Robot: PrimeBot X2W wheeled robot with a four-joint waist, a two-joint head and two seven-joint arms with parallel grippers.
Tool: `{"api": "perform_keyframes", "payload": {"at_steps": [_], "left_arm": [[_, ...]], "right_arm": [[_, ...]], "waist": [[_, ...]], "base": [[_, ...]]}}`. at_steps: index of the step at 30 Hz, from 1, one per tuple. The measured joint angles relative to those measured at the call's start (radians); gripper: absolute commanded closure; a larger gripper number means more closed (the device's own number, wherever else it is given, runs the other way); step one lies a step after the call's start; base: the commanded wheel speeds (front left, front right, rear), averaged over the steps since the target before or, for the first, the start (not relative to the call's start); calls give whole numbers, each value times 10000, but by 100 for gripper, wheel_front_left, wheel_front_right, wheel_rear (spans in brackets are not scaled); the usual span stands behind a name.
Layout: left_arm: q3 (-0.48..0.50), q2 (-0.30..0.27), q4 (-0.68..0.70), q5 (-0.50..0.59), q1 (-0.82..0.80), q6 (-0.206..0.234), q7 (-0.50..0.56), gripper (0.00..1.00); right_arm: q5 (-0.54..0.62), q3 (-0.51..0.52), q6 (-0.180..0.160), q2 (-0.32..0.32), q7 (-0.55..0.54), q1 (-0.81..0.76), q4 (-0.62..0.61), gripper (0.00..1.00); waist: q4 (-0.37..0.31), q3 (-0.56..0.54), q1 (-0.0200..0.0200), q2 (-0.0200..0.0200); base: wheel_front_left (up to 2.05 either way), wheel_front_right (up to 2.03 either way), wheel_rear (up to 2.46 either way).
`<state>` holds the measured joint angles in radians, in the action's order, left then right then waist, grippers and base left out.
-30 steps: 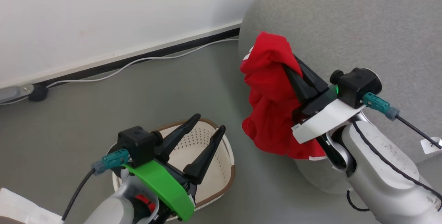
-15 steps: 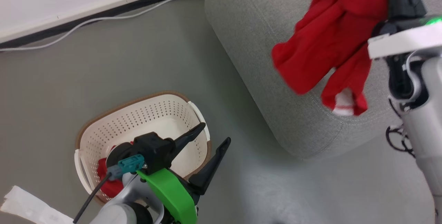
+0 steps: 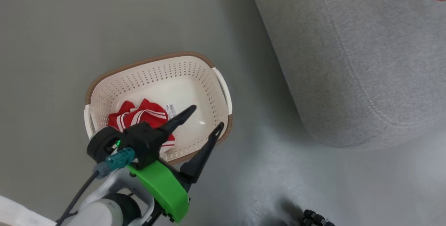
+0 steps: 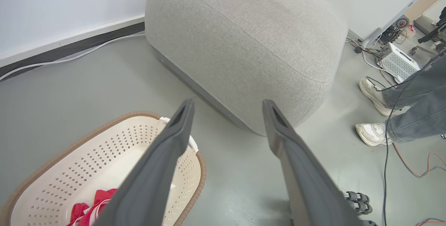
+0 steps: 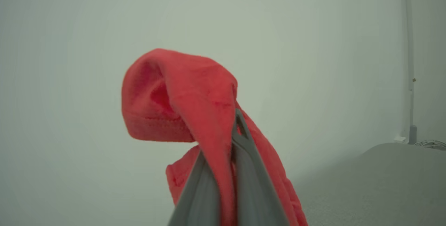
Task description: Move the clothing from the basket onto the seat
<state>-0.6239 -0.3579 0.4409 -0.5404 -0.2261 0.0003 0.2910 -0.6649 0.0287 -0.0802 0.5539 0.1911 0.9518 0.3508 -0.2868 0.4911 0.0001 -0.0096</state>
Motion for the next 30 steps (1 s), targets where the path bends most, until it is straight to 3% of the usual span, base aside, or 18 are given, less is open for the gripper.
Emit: {"api": "perform_keyframes", "payload": {"at_steps": [4, 15, 24, 30], "left_arm": [[522, -259, 360, 13, 2, 293, 63, 0], [1384, -976, 1363, 249, -1, 577, 341, 0], [2117, -1590, 1816, 696, -1, 805, 529, 0], [2245, -1682, 1956, 696, -18, 805, 683, 0]], "right_arm": [[234, 182, -12, 865, -270, 827, 82, 100], [136, 48, 38, 1039, -690, 1809, 502, 100], [821, -299, 111, 1429, -583, 2180, 963, 100], [1379, -750, 186, 1632, -443, 2157, 1488, 100]], "waist": [[398, 565, 0, 0], [777, 2314, 1, 0], [380, 3582, 2, 0], [-219, 4047, 1, 0]], "base": [[0, 0, 0], [0, 0, 0], [0, 0, 0], [0, 0, 0]]}}
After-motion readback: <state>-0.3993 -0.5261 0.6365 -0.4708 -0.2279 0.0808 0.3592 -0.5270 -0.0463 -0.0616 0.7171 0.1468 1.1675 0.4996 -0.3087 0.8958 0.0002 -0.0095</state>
